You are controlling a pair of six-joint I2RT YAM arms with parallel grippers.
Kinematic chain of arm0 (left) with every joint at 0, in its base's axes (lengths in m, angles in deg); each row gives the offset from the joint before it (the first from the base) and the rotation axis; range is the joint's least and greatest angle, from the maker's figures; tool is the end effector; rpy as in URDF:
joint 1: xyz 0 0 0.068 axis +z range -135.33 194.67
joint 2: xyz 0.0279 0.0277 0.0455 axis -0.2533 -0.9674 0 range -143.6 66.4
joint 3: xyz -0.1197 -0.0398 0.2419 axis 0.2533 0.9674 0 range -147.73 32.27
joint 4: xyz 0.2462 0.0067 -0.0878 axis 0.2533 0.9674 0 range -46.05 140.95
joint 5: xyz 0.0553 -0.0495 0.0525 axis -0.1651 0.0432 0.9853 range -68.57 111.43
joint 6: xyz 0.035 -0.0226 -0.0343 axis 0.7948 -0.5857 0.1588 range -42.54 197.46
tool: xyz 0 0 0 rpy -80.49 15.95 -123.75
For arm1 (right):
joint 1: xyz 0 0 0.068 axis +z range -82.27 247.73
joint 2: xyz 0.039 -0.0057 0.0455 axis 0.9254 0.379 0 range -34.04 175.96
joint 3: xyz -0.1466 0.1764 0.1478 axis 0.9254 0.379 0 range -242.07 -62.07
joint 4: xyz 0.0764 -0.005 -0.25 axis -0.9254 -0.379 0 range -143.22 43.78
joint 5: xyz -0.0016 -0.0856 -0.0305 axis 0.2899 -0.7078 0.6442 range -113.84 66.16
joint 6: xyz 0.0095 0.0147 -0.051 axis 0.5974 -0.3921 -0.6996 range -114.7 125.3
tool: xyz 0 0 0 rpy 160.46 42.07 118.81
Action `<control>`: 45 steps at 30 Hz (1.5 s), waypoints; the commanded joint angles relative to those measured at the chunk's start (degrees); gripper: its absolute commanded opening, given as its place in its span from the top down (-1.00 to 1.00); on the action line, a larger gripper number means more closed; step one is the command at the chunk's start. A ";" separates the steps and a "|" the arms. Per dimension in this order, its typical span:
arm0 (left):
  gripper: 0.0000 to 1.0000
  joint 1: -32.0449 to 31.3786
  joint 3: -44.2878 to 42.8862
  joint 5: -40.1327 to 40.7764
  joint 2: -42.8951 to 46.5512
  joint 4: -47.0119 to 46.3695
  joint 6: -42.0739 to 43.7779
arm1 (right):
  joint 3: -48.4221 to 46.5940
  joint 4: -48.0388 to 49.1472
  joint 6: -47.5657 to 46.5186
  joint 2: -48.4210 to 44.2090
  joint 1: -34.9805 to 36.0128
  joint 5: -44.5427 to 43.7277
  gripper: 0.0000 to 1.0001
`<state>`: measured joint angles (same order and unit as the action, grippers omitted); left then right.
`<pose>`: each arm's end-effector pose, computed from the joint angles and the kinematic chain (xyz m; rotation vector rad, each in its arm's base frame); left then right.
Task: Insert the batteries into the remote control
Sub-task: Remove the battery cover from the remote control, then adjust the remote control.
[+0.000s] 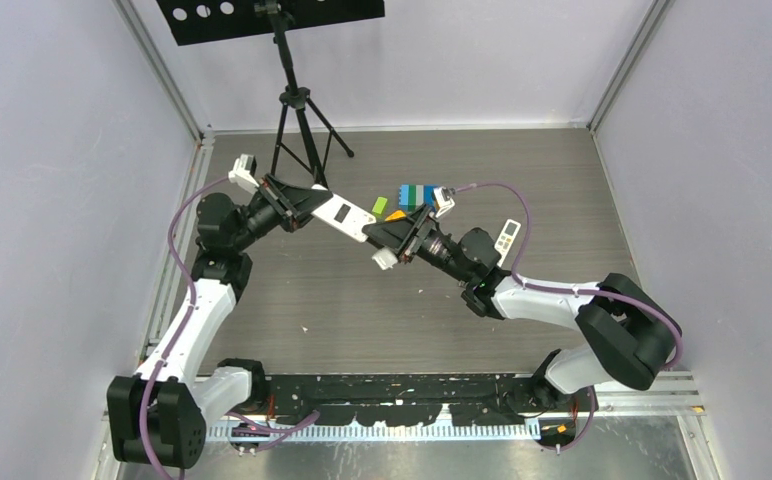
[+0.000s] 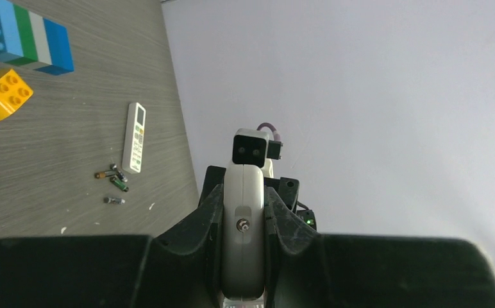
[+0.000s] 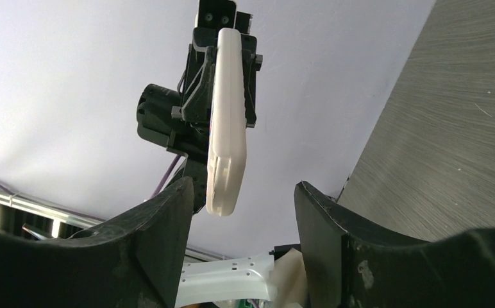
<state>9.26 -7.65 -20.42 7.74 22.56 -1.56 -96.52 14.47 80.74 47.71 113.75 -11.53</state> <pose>0.2311 -0.0457 0.3216 -0.4687 1.7515 -1.6612 0.2016 0.2198 0.2606 0.1970 1.6202 1.8710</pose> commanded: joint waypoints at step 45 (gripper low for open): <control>0.99 -4.02 2.42 -9.14 4.80 -12.14 13.24 | -2.43 11.17 -3.48 1.41 -2.73 18.06 0.25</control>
<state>5.50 -4.94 -28.18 11.55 16.05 15.27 -96.70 16.96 74.58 49.90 110.84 5.87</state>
